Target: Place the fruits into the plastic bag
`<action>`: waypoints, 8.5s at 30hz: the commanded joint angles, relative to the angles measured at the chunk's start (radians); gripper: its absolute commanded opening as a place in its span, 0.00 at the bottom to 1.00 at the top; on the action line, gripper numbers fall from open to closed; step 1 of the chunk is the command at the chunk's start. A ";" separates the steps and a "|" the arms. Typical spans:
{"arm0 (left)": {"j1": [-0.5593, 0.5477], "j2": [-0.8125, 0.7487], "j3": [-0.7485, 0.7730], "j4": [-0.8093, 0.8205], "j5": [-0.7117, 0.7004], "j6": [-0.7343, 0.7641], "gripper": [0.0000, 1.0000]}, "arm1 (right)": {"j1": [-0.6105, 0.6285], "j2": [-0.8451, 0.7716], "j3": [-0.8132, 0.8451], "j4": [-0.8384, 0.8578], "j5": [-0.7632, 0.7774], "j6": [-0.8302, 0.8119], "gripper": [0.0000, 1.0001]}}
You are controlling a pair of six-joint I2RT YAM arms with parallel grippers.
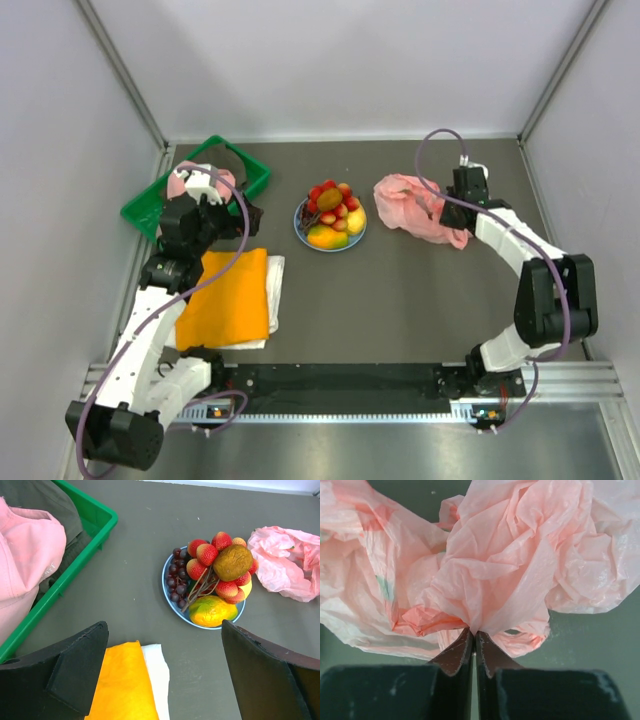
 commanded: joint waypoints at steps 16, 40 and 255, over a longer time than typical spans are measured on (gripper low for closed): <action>-0.030 0.000 -0.101 0.486 0.379 -0.316 0.99 | -0.010 -0.609 0.067 -0.251 -0.245 -0.098 0.00; -0.348 0.264 -0.294 1.236 0.546 -0.580 0.99 | -0.010 -0.728 0.171 -0.122 -0.839 0.117 0.00; -0.307 0.514 0.122 0.117 0.274 -0.120 0.79 | 0.202 -0.368 0.012 -0.303 -0.067 -0.070 0.00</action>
